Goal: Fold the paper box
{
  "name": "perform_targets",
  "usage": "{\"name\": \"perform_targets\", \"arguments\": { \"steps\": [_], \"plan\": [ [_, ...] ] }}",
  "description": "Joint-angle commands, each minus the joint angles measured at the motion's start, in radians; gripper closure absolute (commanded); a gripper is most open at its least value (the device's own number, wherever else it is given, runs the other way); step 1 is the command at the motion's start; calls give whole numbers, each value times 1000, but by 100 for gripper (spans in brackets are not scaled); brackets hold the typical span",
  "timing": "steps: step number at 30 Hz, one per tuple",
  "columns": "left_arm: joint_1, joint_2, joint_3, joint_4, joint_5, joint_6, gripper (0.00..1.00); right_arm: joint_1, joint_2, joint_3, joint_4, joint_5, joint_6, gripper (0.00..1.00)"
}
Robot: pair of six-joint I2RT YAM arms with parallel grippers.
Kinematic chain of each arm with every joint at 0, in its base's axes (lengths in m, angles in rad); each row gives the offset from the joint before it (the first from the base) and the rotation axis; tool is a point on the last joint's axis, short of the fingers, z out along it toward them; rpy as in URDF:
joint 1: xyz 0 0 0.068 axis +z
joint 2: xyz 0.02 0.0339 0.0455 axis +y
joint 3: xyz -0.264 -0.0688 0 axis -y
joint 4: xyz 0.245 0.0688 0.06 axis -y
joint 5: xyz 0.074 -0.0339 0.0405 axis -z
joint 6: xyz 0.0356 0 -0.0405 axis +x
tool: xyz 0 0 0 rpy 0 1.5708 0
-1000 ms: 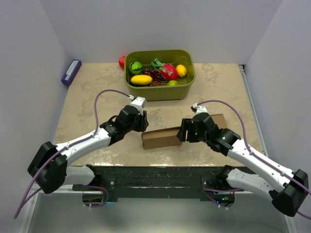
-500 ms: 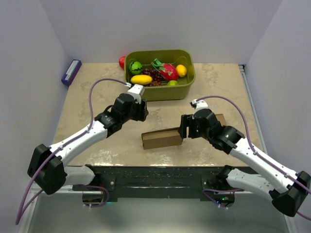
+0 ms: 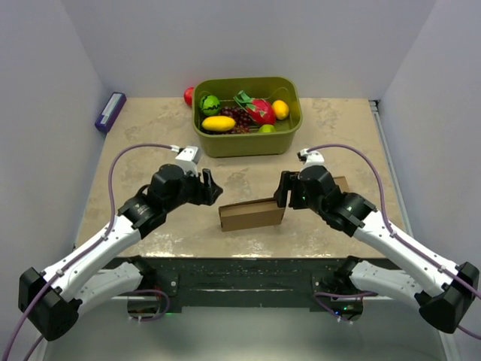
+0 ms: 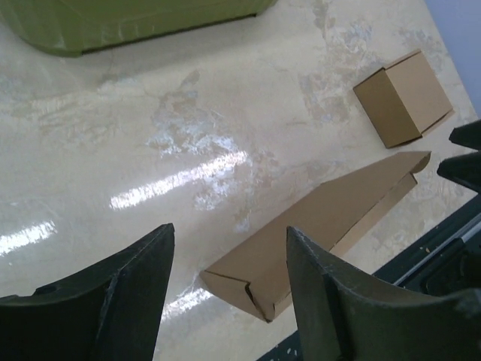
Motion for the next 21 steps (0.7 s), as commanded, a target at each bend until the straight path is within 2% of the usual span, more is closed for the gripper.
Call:
{"name": "perform_targets", "arguments": {
  "steps": [1, 12, 21],
  "plan": [
    [4, -40, -60, 39, 58, -99, 34, 2, 23, 12, 70, 51, 64, 29],
    [4, -111, -146, 85, 38, -178, 31, 2, 59, -39, 128, 51, 101, 32],
    [5, -149, -180, 105, 41, -229, 28, 2, 43, -83, 137, 31, 134, 43]
  ]
}}
